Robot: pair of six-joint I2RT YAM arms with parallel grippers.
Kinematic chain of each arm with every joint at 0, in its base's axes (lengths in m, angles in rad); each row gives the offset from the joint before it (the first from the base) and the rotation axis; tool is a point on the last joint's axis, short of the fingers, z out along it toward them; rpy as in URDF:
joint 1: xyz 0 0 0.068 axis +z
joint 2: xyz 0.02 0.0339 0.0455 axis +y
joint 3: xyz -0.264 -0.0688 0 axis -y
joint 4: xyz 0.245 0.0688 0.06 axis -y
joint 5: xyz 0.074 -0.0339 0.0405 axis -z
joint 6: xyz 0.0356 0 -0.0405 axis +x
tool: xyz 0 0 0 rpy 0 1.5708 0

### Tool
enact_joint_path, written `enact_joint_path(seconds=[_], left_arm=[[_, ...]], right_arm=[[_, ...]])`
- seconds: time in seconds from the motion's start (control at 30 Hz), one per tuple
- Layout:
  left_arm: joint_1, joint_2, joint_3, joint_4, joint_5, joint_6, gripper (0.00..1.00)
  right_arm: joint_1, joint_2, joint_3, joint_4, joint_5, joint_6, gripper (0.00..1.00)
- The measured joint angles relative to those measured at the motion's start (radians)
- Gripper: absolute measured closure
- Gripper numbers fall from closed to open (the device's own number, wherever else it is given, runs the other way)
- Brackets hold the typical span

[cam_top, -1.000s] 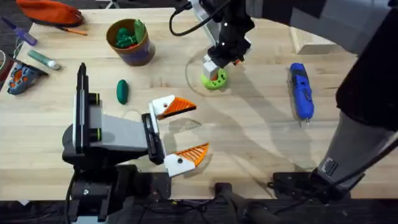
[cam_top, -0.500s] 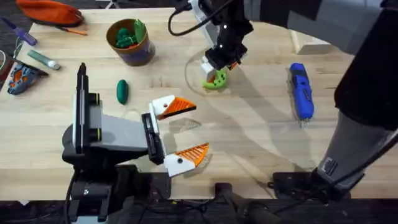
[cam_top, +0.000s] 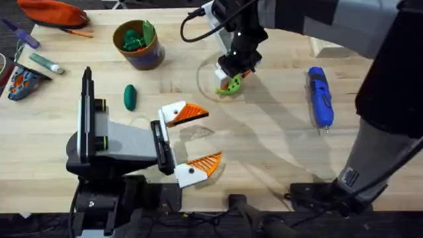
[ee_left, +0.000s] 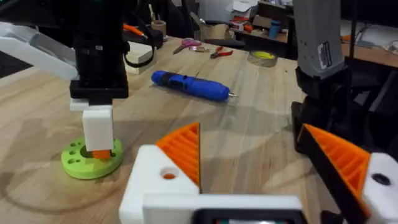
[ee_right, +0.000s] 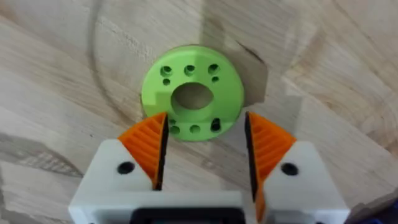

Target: Pick up the gripper from the table and insert it into the empty holder that is missing its gripper. Then pick up a screw, insert it into the mounting hole, and use the screwdriver to tighten it. Finally, clean up the table by picking up the vegetable and placing it into the bucket.

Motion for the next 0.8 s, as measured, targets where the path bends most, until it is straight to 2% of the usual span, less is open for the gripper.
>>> enact_joint_path(seconds=[0.8], left_arm=[[0.0, 0.0, 0.0, 0.0, 0.0, 0.0, 0.015]], right_arm=[[0.0, 0.0, 0.0, -0.027, 0.0, -0.001, 0.432]])
